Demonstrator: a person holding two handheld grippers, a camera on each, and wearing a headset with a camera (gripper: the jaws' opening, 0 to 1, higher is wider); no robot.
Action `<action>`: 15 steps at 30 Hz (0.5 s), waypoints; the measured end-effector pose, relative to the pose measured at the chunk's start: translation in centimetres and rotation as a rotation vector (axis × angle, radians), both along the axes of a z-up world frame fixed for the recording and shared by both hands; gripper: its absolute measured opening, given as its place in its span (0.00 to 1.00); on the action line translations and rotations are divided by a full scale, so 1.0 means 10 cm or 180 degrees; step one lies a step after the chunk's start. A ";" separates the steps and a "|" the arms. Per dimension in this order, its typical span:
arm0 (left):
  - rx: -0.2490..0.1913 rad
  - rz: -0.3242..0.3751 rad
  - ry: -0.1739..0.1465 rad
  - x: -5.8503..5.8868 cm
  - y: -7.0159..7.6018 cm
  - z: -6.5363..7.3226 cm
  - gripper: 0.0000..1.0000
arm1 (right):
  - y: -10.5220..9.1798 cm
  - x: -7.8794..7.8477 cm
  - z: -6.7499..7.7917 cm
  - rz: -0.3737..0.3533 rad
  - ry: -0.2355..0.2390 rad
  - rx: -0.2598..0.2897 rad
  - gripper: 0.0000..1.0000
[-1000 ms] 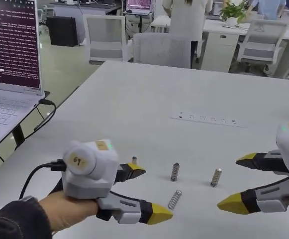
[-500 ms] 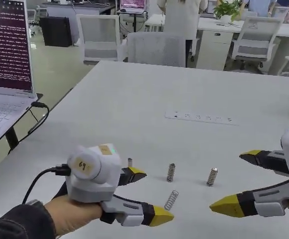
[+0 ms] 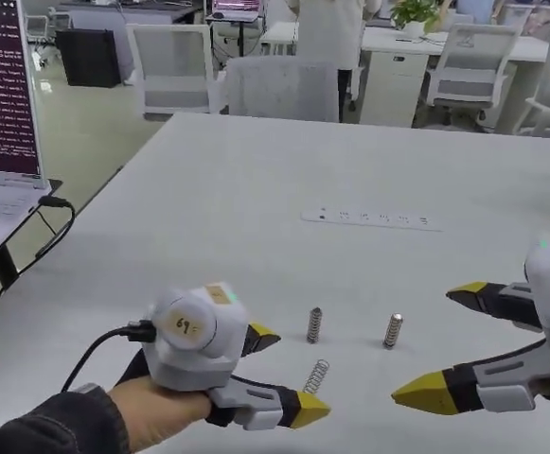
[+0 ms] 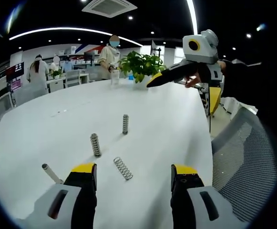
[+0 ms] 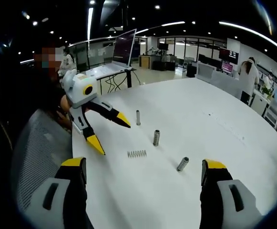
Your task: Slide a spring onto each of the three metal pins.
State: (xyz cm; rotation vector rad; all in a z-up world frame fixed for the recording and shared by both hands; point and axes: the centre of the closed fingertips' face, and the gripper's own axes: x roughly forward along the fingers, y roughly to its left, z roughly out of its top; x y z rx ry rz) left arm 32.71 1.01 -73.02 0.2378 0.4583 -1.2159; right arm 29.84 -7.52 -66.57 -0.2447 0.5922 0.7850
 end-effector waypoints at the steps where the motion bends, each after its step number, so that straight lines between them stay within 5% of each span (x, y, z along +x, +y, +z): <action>1: 0.0014 -0.0007 -0.0002 0.00 -0.02 -0.02 0.59 | 0.00 0.01 0.01 -0.0001 -0.0002 0.0006 1.00; 15: 0.0247 0.0098 0.0013 0.17 -0.10 -0.31 0.43 | -0.01 0.00 0.00 0.0007 0.0010 -0.0006 1.00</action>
